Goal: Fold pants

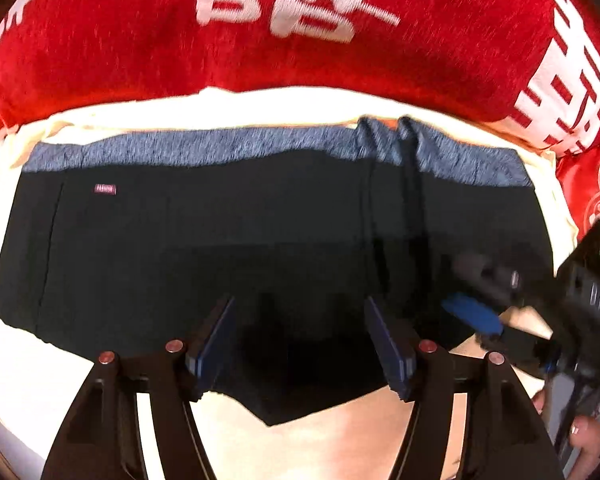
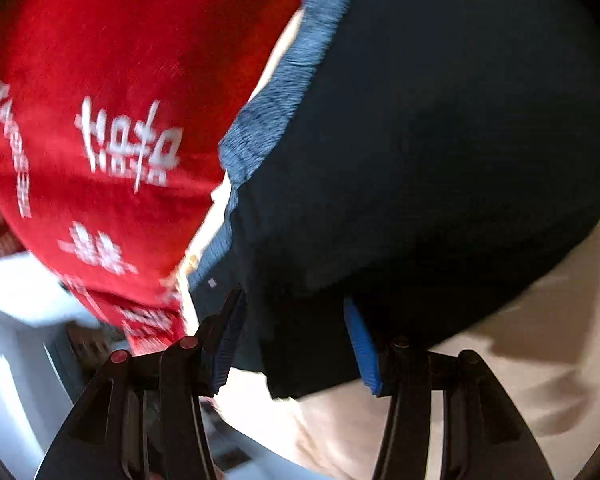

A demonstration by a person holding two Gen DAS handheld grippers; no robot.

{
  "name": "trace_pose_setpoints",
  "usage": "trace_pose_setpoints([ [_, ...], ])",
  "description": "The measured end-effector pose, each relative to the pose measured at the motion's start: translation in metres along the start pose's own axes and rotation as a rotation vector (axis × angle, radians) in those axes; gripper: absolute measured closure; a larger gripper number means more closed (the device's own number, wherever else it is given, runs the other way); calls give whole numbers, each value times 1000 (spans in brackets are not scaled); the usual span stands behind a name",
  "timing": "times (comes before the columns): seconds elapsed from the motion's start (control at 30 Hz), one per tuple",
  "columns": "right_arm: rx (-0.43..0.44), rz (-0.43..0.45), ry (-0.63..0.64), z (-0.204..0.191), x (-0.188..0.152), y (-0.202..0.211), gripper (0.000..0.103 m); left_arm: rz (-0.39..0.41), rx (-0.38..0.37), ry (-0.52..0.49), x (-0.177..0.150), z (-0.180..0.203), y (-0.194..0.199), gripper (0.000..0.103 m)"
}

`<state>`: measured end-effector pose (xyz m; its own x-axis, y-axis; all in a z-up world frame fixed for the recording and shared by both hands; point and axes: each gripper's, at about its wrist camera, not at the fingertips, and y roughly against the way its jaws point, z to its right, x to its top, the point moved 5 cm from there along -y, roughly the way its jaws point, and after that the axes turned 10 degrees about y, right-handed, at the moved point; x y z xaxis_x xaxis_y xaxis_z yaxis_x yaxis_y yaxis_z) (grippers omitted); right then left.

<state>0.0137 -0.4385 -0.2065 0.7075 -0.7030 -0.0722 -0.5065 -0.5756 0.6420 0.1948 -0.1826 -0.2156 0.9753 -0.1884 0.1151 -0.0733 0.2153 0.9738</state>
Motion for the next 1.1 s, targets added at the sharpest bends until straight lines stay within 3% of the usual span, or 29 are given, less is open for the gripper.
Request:
trace_pose_setpoints([
  [0.03,9,10,-23,0,2,-1,57,-6,1,1,-1,0,-1,37],
  [0.07,8,27,-32,-2,5,-1,86,-8,2,1,-3,-1,0,37],
  [0.27,-54,-18,186,-42,-1,12,86,-13,19,-8,-14,-13,5,37],
  [0.43,-139,-115,167,-17,-28,-3,86,-35,57,10,-25,-23,-3,37],
  [0.5,-97,-123,146,-15,-26,-1,82,-31,67,17,-26,-24,-5,37],
  [0.57,-100,-171,176,-23,-23,2,65,-30,82,17,-26,-22,-6,37],
  [0.67,-131,-212,333,-49,-24,17,63,-28,105,30,-23,-17,-5,32],
  [0.73,-187,-204,441,-66,-20,35,63,-21,112,44,-22,-14,-2,31],
  [0.8,-308,-176,525,-72,-8,53,63,-14,119,59,-21,-5,0,31],
  [0.93,-454,-160,585,-67,22,59,63,-18,152,85,-22,3,2,31],
  [1.1,-504,-240,657,-45,35,37,63,-23,183,139,-28,11,5,31],
])
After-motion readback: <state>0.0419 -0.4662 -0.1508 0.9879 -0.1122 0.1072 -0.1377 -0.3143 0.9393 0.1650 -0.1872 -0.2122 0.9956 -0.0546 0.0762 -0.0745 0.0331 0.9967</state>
